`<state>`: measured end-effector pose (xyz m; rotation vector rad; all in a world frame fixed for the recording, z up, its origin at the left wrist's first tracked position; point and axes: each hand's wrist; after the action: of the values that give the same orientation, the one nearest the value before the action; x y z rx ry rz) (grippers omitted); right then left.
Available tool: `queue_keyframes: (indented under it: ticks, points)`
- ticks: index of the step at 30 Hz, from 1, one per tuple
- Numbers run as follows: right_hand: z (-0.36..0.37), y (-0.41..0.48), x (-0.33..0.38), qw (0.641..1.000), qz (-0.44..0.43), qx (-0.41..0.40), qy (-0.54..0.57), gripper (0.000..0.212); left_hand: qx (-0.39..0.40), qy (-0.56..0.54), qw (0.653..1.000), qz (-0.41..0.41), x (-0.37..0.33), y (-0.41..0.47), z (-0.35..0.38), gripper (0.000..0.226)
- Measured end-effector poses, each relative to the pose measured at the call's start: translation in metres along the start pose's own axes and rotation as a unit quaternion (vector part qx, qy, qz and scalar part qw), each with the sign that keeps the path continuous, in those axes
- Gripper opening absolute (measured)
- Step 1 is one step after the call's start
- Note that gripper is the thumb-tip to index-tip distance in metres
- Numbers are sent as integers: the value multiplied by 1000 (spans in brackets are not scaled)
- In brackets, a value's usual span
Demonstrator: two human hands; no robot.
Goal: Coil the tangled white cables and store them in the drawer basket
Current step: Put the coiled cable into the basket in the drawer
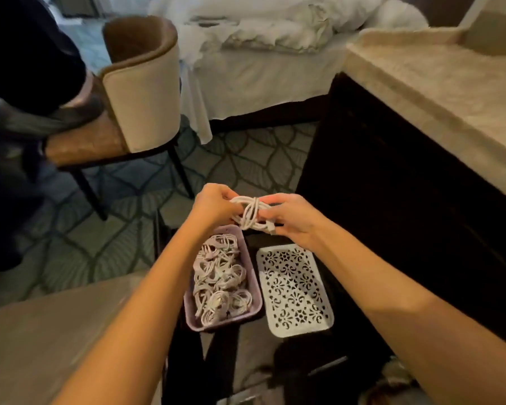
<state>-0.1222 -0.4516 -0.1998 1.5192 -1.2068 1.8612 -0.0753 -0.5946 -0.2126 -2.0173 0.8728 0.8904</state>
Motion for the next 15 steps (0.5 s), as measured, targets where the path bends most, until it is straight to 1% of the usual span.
queue_keyframes:
  ticks: [2, 6, 8, 10, 13, 15]
  points:
    - [16, 18, -24, 999, 34, 0, 9, 27, -11, 23, 999, -31, 27, 14, 0, 13]
    - [34, 47, -63, 996, 83, -23, -6, 30, -10, 32, 995, -95, 68, 31, 10, 19]
    - [36, 59, -79, 994, 103, -31, -14, 30, -22, 29, 992, -118, 85, 39, 18, 14]
    - [39, 69, -92, 991, 125, -41, -32, 33, -24, 30, 990, -135, 102, 49, 26, 13]
    - [42, 84, -109, 985, 157, -62, -29, 34, -24, 56, 988, -144, 127, 67, 39, 13]
    - [42, 91, -118, 979, 187, -61, -51, 32, -27, 70, 987, -141, 138, 77, 46, 6]
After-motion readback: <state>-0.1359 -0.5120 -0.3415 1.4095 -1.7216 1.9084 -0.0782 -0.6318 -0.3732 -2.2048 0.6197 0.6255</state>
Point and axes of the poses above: each hand's wrist, its own y-axis towards the middle knuckle, its own z-axis out of the palm, x = y × z, and after that the axes turned 8 degrees about -z, right-handed
